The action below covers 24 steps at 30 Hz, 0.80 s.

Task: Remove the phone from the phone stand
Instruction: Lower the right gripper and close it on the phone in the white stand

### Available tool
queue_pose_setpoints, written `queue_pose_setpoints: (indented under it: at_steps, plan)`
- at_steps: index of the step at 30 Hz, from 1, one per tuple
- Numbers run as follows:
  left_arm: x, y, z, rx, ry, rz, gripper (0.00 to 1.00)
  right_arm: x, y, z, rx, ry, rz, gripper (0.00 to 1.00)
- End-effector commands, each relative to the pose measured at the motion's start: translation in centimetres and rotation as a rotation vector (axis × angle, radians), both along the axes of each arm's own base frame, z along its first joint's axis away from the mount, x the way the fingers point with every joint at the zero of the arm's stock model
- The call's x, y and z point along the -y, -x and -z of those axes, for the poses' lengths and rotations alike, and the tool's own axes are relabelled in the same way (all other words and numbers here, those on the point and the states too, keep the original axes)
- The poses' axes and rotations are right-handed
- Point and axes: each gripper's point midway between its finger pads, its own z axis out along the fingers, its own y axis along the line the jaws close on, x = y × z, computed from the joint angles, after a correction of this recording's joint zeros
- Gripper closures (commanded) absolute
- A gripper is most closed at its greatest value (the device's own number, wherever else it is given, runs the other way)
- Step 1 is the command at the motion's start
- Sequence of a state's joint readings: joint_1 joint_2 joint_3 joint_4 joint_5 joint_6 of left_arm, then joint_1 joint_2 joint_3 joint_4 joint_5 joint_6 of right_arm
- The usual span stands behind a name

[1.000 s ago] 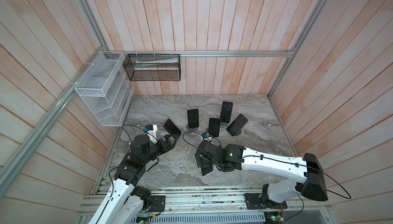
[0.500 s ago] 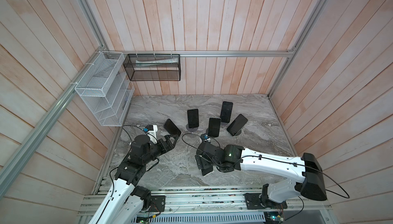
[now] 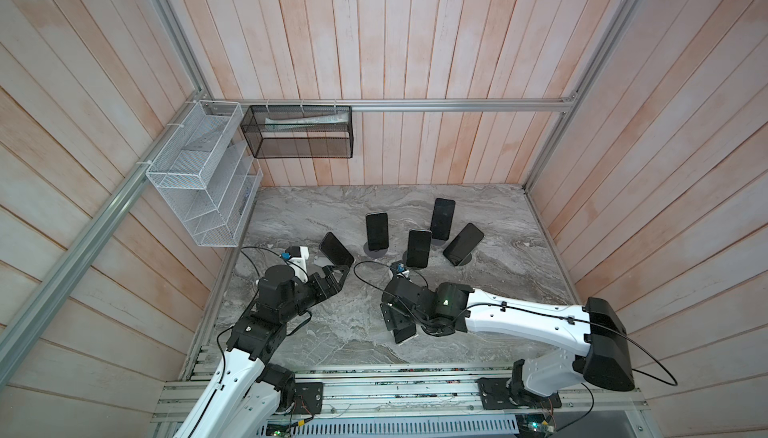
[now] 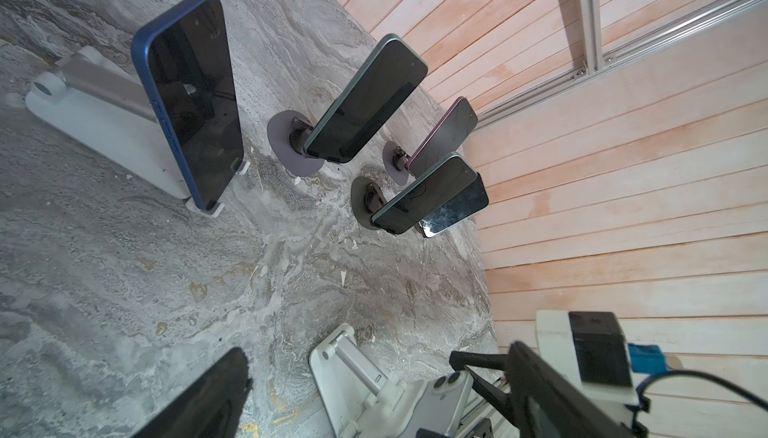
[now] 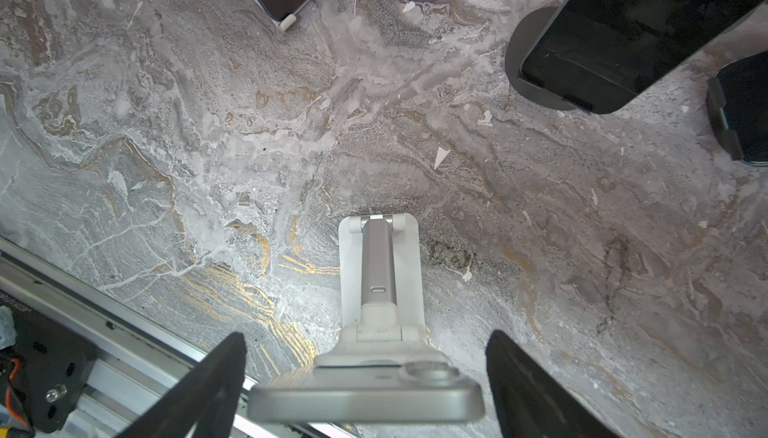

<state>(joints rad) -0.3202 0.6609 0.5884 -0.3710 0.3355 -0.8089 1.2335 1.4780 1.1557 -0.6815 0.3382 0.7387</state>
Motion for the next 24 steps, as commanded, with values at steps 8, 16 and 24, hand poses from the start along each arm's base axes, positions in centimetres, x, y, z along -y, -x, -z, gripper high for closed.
queue_pose_setpoints:
  at_steps: [8,16,24]
  plan:
    - [0.41,-0.43,-0.29,0.016,0.012,0.012,0.02,0.71,-0.78,1.03,0.022,0.035,0.012,0.10]
    - [0.41,-0.49,-0.27,0.012,0.016,0.010,0.02,0.19,-0.86,1.10,0.029,0.038,-0.018,0.14]
    - [0.53,-0.29,-0.01,0.008,0.022,0.018,0.02,0.23,-0.75,1.06,0.027,0.035,-0.019,0.26]
